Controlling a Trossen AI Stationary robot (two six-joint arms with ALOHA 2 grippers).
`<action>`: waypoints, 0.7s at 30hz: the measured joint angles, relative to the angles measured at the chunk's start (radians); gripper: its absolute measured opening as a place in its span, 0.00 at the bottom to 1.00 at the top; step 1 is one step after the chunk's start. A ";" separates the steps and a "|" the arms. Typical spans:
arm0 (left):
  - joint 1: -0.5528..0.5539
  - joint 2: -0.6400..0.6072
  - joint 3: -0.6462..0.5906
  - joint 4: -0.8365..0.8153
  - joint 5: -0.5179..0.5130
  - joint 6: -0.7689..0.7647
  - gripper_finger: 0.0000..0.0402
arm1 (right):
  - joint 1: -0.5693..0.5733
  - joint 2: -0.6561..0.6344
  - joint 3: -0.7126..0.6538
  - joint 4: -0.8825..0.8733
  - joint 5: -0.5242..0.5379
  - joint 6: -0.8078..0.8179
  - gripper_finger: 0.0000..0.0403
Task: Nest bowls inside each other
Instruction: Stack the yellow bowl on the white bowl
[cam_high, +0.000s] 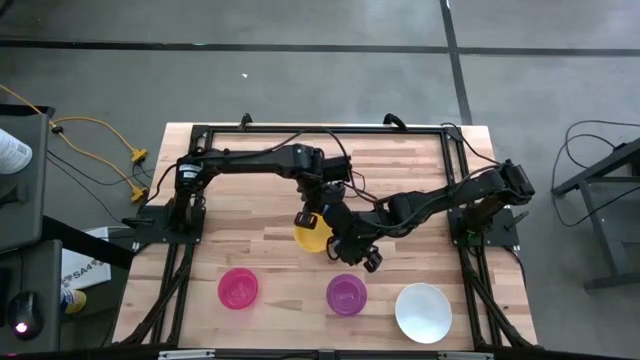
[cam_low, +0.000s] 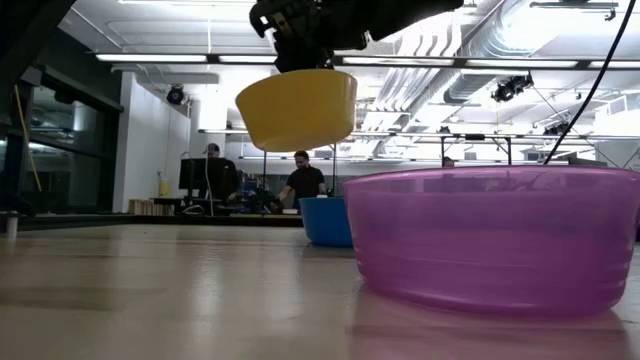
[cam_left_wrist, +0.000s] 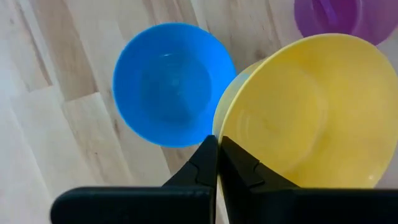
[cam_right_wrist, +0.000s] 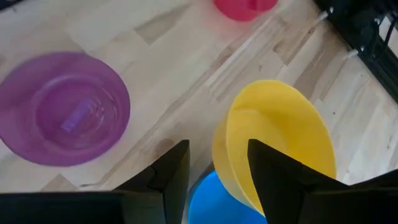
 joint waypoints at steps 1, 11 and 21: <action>-0.002 0.000 0.000 -0.005 0.000 0.000 0.00 | 0.000 0.000 0.000 0.004 -0.006 0.000 0.39; -0.011 0.000 -0.001 -0.067 -0.059 -0.001 0.00 | -0.001 0.044 -0.001 0.061 0.025 -0.021 0.39; -0.010 0.001 -0.002 -0.057 -0.029 0.036 0.00 | 0.009 0.044 -0.001 0.061 0.056 -0.047 0.39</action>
